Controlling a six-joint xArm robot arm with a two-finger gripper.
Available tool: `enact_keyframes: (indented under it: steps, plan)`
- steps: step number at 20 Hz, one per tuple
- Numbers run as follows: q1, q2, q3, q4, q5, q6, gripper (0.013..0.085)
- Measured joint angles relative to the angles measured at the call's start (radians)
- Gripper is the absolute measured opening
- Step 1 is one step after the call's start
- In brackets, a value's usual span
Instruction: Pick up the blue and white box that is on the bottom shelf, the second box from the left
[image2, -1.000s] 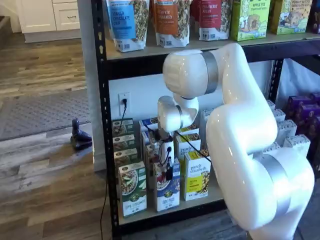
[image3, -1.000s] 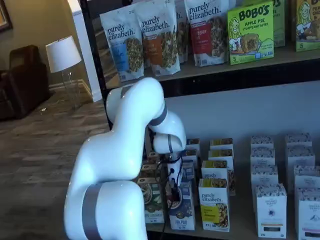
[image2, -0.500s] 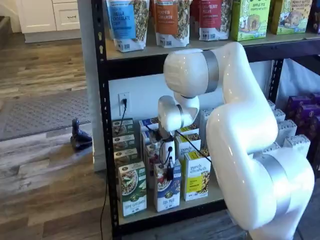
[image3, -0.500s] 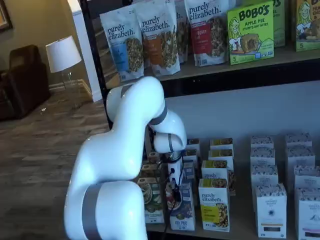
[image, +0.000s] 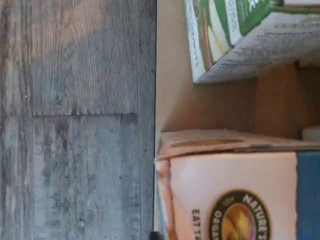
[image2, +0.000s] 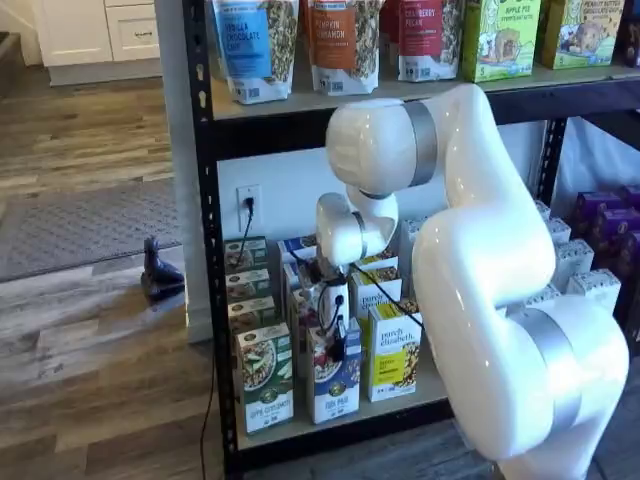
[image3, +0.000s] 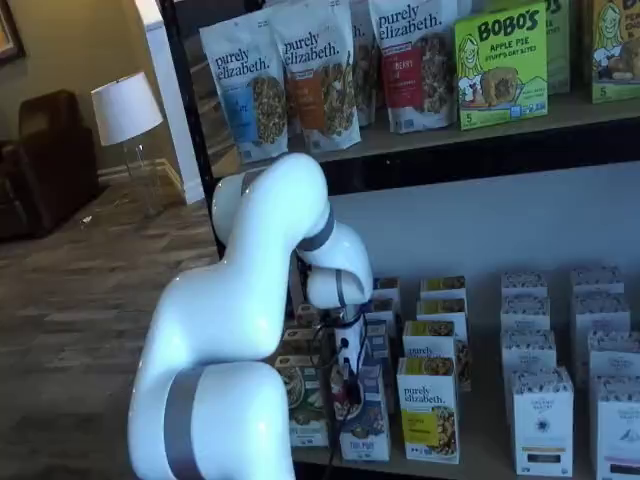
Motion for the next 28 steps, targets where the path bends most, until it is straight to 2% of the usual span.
enact_keyframes:
  steps: [6, 9, 15, 18, 24, 28]
  plan:
    - [0.008, 0.010, -0.014, -0.003, 0.008, 0.010, 0.0490]
    - [0.009, 0.011, -0.011, -0.014, -0.003, 0.021, 0.0490]
    - [0.010, 0.012, -0.015, -0.003, 0.006, 0.013, 0.0490]
    - [0.009, 0.007, -0.009, 0.000, 0.006, 0.009, 0.0410]
    - [0.013, -0.007, 0.015, -0.024, -0.006, 0.034, 0.0410]
    - [0.022, -0.033, 0.065, -0.047, -0.034, 0.062, 0.0410]
